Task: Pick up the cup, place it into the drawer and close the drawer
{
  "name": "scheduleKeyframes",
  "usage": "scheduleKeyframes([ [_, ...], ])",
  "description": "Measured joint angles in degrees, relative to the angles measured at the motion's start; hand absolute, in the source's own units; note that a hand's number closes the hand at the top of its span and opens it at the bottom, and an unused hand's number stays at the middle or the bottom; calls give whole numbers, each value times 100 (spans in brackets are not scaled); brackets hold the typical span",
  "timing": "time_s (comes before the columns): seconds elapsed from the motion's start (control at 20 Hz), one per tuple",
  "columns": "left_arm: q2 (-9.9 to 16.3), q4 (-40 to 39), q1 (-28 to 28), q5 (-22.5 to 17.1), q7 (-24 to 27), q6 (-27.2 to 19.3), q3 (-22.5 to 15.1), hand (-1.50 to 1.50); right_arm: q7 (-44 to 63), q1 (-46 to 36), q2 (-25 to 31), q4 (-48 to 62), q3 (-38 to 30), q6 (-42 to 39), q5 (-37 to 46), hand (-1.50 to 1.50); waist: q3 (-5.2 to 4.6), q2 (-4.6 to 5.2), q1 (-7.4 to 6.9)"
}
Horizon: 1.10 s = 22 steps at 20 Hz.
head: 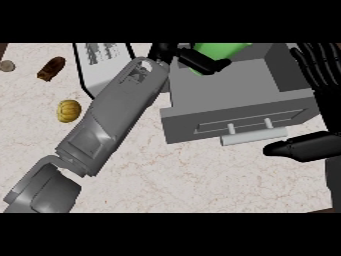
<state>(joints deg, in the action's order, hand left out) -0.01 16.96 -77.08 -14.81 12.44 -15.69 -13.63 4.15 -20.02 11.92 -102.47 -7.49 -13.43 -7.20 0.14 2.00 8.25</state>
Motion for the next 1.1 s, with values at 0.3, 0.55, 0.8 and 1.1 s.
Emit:
scheduleKeyframes([
  [0.3,1,-32,154,-234,51,81,-388,-150,11,-209,-59,60,139,-77,-58,-150,-2,61,251],
  [0.55,1,189,398,-713,396,74,-370,-150,51,-323,-170,100,439,-484,-434,150,-6,100,384],
  [0.8,1,507,479,-1273,887,208,-226,-150,106,-371,-153,173,870,-1227,-938,150,-12,94,358],
  [1.1,1,595,392,-1745,1311,-33,-60,-150,612,-230,492,99,1433,-2105,-831,-150,-17,-6,138],
])
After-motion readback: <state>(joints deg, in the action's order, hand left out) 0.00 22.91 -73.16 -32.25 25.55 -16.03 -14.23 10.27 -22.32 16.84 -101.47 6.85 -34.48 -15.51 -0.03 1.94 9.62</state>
